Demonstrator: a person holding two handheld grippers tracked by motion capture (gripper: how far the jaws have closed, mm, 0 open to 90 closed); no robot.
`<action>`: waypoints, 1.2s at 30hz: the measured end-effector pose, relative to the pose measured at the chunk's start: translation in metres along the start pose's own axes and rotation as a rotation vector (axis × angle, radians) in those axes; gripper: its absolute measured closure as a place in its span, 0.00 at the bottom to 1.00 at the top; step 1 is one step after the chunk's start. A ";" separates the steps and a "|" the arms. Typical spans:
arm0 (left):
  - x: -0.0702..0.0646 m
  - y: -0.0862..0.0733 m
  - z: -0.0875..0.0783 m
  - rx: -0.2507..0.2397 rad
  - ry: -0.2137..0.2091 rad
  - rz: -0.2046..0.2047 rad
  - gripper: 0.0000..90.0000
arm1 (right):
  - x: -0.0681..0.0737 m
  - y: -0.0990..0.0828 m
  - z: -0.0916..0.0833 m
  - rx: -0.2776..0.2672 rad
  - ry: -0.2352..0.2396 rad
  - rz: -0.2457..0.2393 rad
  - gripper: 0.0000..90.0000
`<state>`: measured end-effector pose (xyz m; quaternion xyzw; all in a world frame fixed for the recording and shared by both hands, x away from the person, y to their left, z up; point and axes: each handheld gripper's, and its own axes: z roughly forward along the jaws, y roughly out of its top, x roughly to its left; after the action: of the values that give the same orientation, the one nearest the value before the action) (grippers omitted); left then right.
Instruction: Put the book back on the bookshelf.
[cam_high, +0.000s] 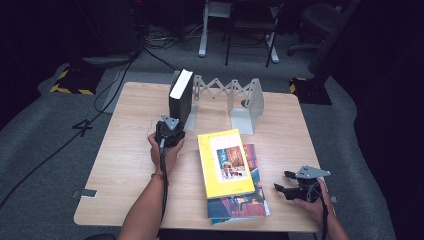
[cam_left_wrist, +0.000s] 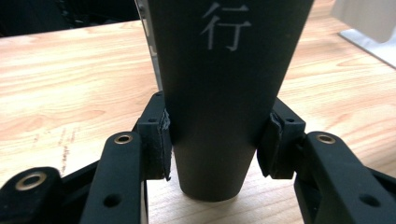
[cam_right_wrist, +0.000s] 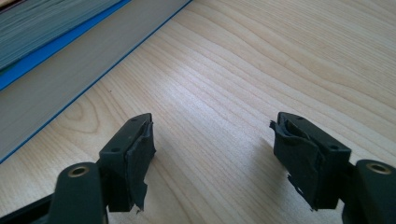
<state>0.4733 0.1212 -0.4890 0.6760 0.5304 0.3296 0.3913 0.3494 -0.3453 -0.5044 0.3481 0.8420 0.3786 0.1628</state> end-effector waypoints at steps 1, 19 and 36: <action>0.000 0.001 0.001 0.002 0.009 0.004 0.59 | 0.000 0.000 0.000 0.000 0.000 0.000 0.32; 0.004 0.012 0.015 0.019 0.025 -0.082 0.59 | 0.000 0.000 0.000 0.000 -0.001 0.001 0.32; 0.006 0.016 0.017 0.037 0.001 -0.091 0.58 | 0.000 0.000 0.000 0.000 -0.001 0.001 0.32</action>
<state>0.4965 0.1223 -0.4831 0.6580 0.5668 0.3021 0.3931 0.3491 -0.3453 -0.5044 0.3488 0.8418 0.3783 0.1632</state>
